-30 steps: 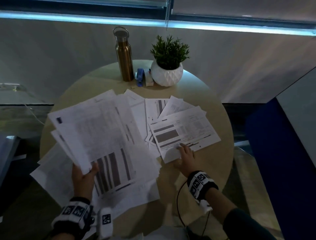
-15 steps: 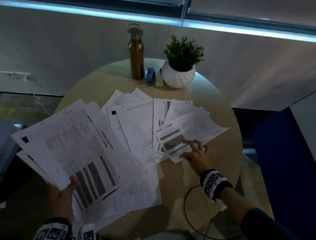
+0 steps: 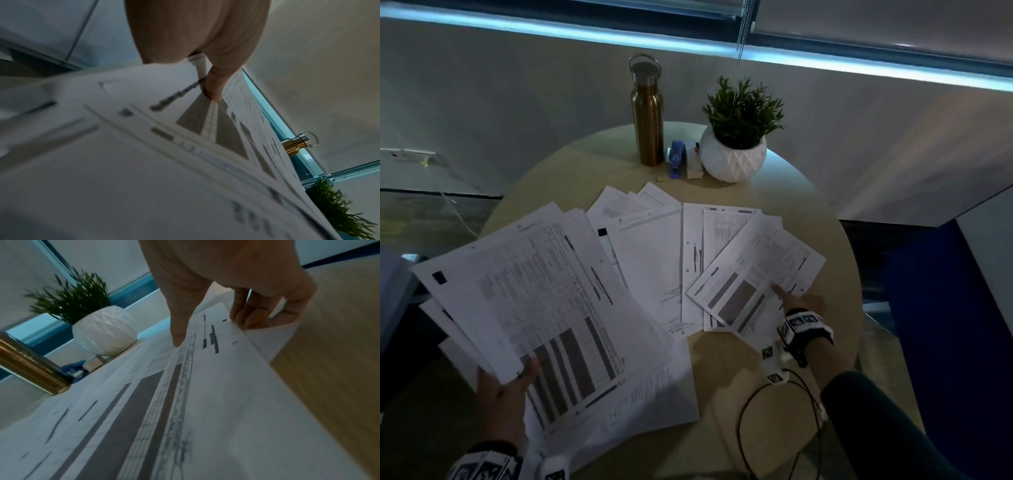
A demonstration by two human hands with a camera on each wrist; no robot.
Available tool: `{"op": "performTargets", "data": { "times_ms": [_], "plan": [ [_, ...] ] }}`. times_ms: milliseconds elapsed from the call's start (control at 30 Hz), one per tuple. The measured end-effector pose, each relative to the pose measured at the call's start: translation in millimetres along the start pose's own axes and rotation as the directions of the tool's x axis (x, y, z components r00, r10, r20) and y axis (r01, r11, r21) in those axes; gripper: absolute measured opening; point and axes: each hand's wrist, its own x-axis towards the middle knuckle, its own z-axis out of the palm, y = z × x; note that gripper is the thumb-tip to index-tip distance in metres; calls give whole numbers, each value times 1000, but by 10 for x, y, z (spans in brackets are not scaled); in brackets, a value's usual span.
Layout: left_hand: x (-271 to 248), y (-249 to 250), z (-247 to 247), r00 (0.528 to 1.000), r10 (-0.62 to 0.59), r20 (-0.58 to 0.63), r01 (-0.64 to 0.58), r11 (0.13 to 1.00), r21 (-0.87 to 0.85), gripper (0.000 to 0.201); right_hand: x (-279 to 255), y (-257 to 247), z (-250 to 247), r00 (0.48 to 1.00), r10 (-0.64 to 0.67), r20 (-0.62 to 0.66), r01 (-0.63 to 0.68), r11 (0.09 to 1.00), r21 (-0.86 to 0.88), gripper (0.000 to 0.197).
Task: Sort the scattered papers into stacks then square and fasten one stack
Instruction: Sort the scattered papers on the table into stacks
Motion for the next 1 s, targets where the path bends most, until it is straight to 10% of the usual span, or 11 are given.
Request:
{"op": "performTargets", "data": {
  "times_ms": [167, 333, 433, 533, 733, 1000],
  "plan": [
    [166, -141, -153, 1000, 5, -16, -6, 999, -51, 60, -39, -291, -29, 986, -155, -63, 157, 987, 34, 62],
    [247, -299, -277, 998, -54, -40, 52, 997, -59, 57, -50, -338, -55, 993, -47, -112, 38, 996, -77, 114],
    [255, -356, -289, 997, -68, -22, 67, 996, -53, 56, -430, -408, -172, 997, -80, 13, 81, 987, -137, 57],
    [207, -348, -229, 998, -46, -42, 44, 998, -43, 61, -335, -329, -226, 984, -156, 85, 167, 974, -150, 47],
    [159, -283, -201, 1000, -22, -21, 23, 1000, 18, 63, 36, -495, -213, 944, -259, -204, 274, 961, 45, 18],
    [238, -383, -235, 999, -13, -31, 13, 1000, -23, 61, -34, -860, -88, 942, -336, 26, 336, 934, -120, 41]
  ]
}}
